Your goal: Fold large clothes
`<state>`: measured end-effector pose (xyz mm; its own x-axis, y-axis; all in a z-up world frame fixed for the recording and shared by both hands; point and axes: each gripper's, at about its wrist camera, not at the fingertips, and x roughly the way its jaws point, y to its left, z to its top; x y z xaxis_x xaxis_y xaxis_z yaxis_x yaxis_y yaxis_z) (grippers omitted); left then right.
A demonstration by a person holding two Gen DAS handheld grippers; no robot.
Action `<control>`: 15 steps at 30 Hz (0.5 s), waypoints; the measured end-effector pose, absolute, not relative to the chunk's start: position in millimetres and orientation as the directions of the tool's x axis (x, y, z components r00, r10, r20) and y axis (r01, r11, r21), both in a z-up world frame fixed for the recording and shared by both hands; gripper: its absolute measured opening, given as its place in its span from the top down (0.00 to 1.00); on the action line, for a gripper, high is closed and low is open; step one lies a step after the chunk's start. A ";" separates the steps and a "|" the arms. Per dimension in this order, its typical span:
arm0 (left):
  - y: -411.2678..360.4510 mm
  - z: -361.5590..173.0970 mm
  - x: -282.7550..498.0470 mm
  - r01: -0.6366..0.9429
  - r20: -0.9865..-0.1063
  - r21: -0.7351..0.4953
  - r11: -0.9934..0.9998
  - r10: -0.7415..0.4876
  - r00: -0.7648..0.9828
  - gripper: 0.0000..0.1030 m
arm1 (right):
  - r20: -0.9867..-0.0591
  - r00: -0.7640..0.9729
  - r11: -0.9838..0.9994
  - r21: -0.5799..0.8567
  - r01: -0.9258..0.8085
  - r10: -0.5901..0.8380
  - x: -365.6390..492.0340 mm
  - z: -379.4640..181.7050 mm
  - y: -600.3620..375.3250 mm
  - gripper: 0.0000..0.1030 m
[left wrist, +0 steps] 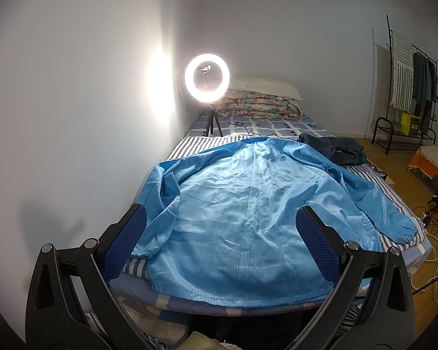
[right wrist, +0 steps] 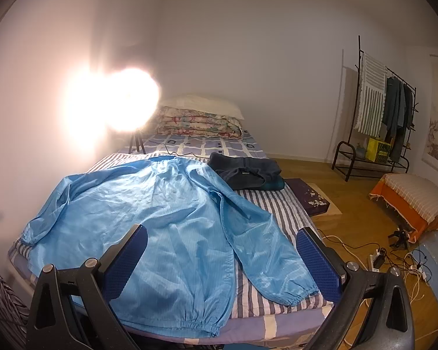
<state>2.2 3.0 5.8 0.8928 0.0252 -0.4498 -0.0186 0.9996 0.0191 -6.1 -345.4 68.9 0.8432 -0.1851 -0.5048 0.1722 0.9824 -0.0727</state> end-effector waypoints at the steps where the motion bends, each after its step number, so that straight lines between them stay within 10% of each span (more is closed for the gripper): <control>1: 2.9 12.4 1.1 -0.019 -0.450 0.018 1.000 0.025 0.893 0.00 | -0.505 0.843 0.982 -0.073 0.172 -0.185 -6.3 68.8 -345.4 0.00; 15: 3.5 11.7 0.3 -0.017 -0.445 0.020 1.000 0.024 0.895 0.00 | -0.505 0.843 0.983 -0.071 0.170 -0.182 -6.4 66.6 -344.8 0.00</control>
